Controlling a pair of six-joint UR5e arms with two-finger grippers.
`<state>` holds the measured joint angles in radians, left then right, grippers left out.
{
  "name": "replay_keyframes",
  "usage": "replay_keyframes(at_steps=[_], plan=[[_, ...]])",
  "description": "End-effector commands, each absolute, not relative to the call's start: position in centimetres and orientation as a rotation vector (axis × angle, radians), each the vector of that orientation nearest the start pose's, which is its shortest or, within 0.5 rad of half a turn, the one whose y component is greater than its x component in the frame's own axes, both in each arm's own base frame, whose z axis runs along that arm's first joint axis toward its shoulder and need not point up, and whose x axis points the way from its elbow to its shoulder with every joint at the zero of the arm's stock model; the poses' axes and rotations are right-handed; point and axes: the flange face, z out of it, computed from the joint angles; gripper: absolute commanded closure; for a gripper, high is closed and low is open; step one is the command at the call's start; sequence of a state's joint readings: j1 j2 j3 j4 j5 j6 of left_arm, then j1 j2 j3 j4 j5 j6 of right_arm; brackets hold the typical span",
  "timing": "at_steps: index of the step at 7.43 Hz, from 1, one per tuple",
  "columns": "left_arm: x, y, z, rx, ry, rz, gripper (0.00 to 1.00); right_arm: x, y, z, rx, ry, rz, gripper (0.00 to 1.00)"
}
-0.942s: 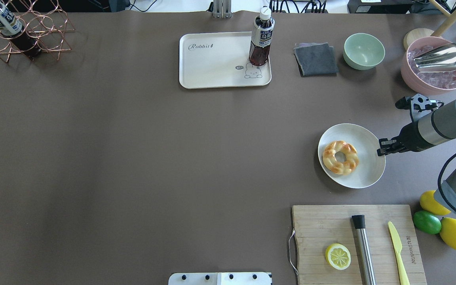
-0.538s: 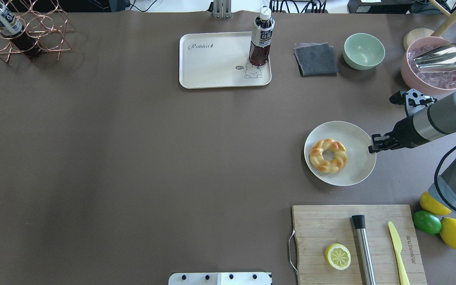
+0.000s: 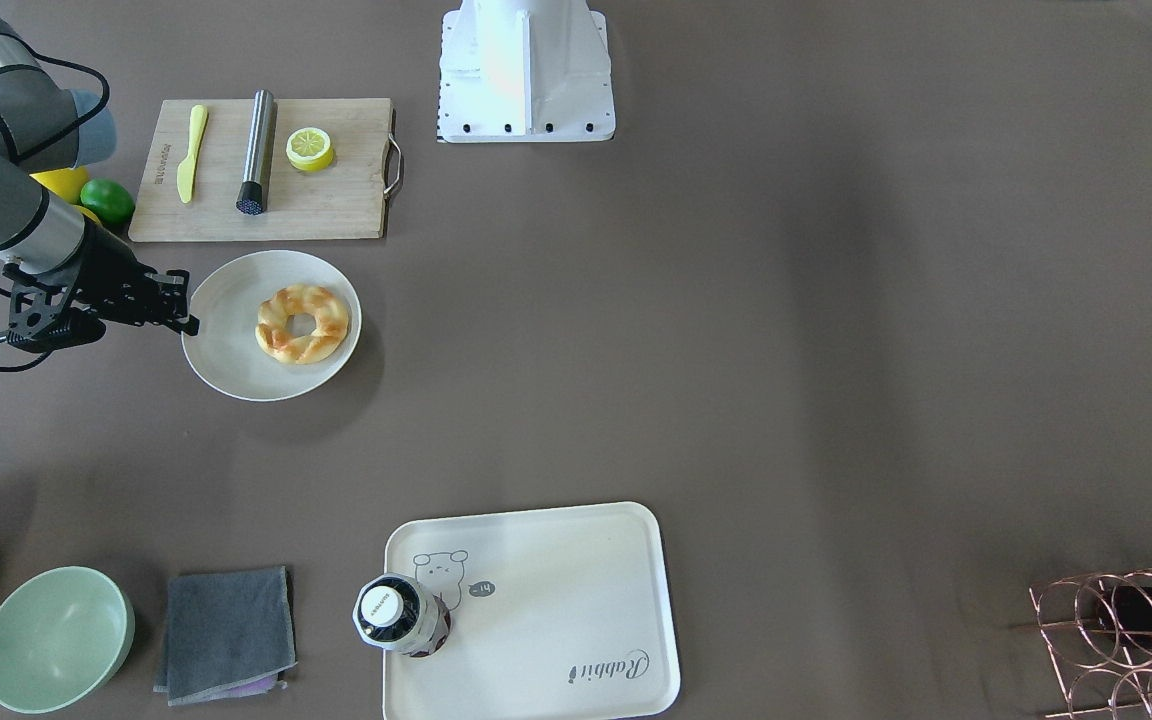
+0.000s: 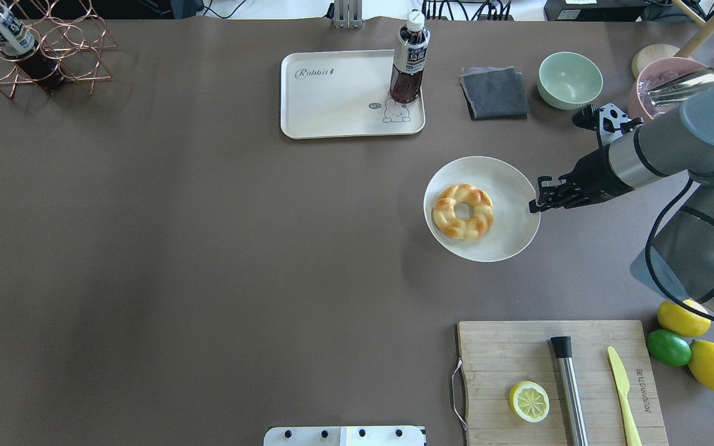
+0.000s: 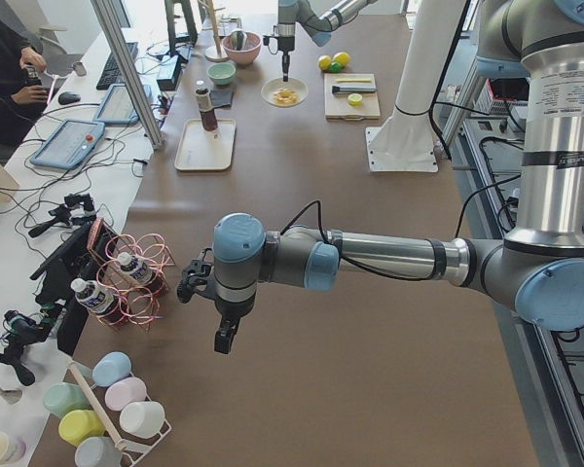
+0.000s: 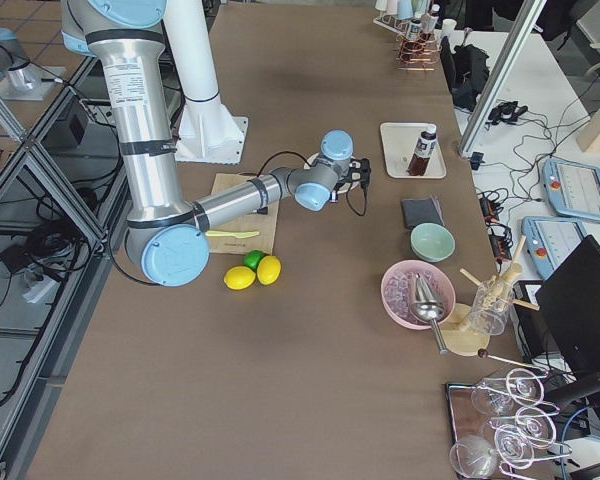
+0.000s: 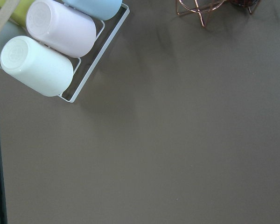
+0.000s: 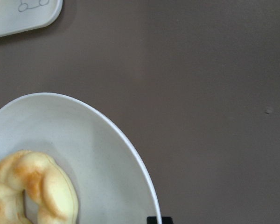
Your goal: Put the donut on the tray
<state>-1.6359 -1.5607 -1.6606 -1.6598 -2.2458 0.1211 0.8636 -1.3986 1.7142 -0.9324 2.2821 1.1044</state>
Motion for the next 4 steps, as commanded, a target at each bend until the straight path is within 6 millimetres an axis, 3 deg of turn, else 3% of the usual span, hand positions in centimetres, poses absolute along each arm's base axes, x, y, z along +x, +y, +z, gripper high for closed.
replay_keyframes(at_steps=[1, 3, 4], plan=[[-10.3, -49.4, 61.3, 0.218, 0.666, 0.079, 0.02, -35.0, -48.7, 35.6, 0.023, -1.157, 0.059, 1.00], [-8.7, -50.4, 59.3, 0.194, 0.776, -0.020, 0.02, -37.0, -48.8, 32.3, 0.026, -1.149, 0.109, 1.00], [-6.7, -51.2, 57.9, 0.179, 0.829, -0.026, 0.02, -38.5, -47.7, 31.0, 0.019, -1.147, 0.117, 1.00]])
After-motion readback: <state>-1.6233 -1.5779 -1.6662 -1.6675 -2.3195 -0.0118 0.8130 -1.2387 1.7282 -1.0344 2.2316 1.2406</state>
